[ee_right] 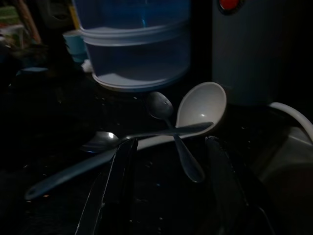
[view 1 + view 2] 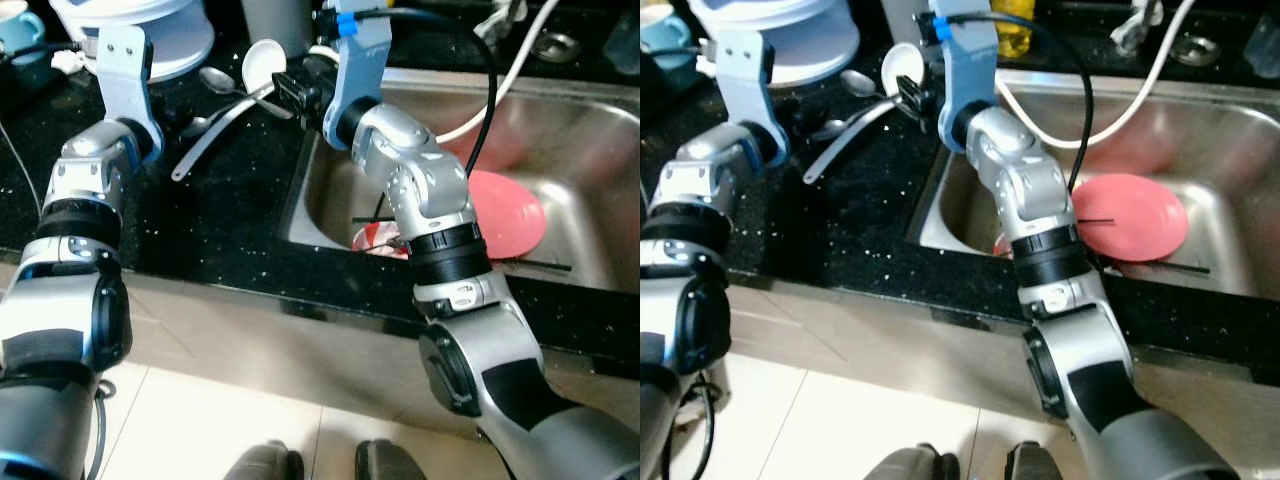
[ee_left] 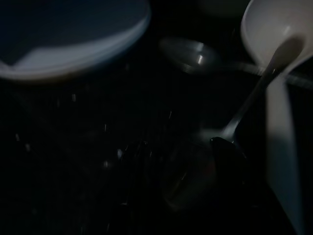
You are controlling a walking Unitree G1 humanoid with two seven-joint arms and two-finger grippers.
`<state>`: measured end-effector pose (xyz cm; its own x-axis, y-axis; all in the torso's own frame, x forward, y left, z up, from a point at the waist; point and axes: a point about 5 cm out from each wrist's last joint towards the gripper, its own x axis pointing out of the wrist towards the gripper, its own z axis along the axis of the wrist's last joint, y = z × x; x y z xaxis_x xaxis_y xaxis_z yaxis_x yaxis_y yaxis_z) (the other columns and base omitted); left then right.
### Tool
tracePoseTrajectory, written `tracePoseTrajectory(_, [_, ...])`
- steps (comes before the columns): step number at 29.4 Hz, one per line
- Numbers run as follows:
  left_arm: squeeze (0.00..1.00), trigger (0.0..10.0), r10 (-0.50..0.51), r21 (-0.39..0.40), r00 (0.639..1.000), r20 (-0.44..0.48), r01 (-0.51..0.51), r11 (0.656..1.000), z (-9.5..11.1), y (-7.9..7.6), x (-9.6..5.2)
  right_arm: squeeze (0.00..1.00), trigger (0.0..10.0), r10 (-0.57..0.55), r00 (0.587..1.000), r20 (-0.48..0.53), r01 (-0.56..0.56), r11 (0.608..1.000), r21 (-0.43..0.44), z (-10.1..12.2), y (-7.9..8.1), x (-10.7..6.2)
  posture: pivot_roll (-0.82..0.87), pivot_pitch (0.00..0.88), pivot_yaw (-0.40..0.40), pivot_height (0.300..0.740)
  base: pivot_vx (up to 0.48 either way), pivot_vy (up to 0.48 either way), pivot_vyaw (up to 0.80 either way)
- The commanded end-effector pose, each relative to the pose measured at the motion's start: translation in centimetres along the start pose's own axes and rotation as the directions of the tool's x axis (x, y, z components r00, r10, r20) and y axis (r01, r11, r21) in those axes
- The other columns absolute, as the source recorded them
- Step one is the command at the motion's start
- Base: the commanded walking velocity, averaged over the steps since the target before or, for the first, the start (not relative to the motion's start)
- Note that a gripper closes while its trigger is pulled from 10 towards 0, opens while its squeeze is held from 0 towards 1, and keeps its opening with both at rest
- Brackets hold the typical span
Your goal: Kitchen organization
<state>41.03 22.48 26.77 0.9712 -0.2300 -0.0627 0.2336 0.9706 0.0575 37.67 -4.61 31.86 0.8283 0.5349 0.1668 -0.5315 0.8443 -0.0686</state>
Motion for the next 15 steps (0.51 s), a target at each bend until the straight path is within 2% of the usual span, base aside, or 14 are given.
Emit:
tracePoseTrajectory(1, [0.0, 10.0, -0.036, 0.027, 0.999, -0.019, 0.036, 0.999, 0.1, 0.2, -0.2, 0.0, 10.0, 0.023, 1.0, -0.013, -0.023, 1.0, -0.015, 0.0, 0.2, 0.1, 0.07, 0.14, 0.052, 0.74, 0.0, 0.0, 0.0])
tracePoseTrajectory(2, [0.0, 10.0, -0.036, 0.027, 0.999, -0.019, 0.036, 0.999, 0.1, 0.2, -0.2, 0.0, 10.0, 0.023, 1.0, -0.013, -0.023, 1.0, -0.015, 0.0, 0.2, 0.1, 0.07, 0.14, 0.052, 0.74, 0.0, 0.0, 0.0])
tracePoseTrajectory(5, [0.0, 10.0, -0.148, 0.088, 0.989, -0.009, 0.148, 0.985, 0.8, -1.2, 0.1, 0.0, 10.0, -0.002, 1.0, 0.0, 0.002, 1.0, -0.023, 0.1, -0.5, -0.2, 0.06, 0.143, 0.072, 0.74, 0.0, 0.0, 0.0])
tracePoseTrajectory(7, [0.0, 10.0, -0.155, 0.139, 0.988, -0.001, 0.154, 0.978, 1.5, -1.1, 0.0, 0.0, 10.0, -0.017, 1.0, 0.016, 0.018, 1.0, -0.015, 0.4, -0.9, -0.2, 0.05, 0.146, 0.08, 0.74, 0.0, 0.0, 0.0])
tracePoseTrajectory(10, [0.0, 10.0, -0.153, 0.155, 0.988, 0.009, 0.15, 0.977, 2.0, -0.8, -0.2, 0.0, 10.0, -0.023, 0.999, 0.026, 0.023, 1.0, -0.011, 0.5, -1.1, -0.2, 0.05, 0.147, 0.084, 0.74, 0.0, 0.0, 0.0])
tracePoseTrajectory(11, [0.24, 10.0, -0.157, 0.16, 0.987, 0.021, 0.152, 0.975, 2.6, -0.6, -0.3, 0.0, 10.0, -0.026, 0.999, 0.033, 0.026, 1.0, -0.008, 0.7, -1.1, -0.3, 0.05, 0.149, 0.085, 0.74, 0.0, 0.0, 0.0])
tracePoseTrajectory(12, [1.0, 10.0, -0.172, 0.158, 0.985, 0.027, 0.166, 0.973, 3.0, -0.6, -0.3, 0.0, 10.0, -0.026, 0.999, 0.037, 0.027, 1.0, -0.006, 0.7, -1.2, -0.2, 0.06, 0.148, 0.085, 0.74, 0.0, 0.0, 0.0])
tracePoseTrajectory(15, [1.0, 10.0, -0.215, 0.145, 0.977, 0.011, 0.211, 0.967, 3.0, -1.1, -0.2, 0.0, 10.0, -0.025, 0.999, 0.04, 0.026, 1.0, -0.004, 0.7, -1.1, -0.1, 0.06, 0.154, 0.085, 0.74, 0.0, 0.0, 0.0])
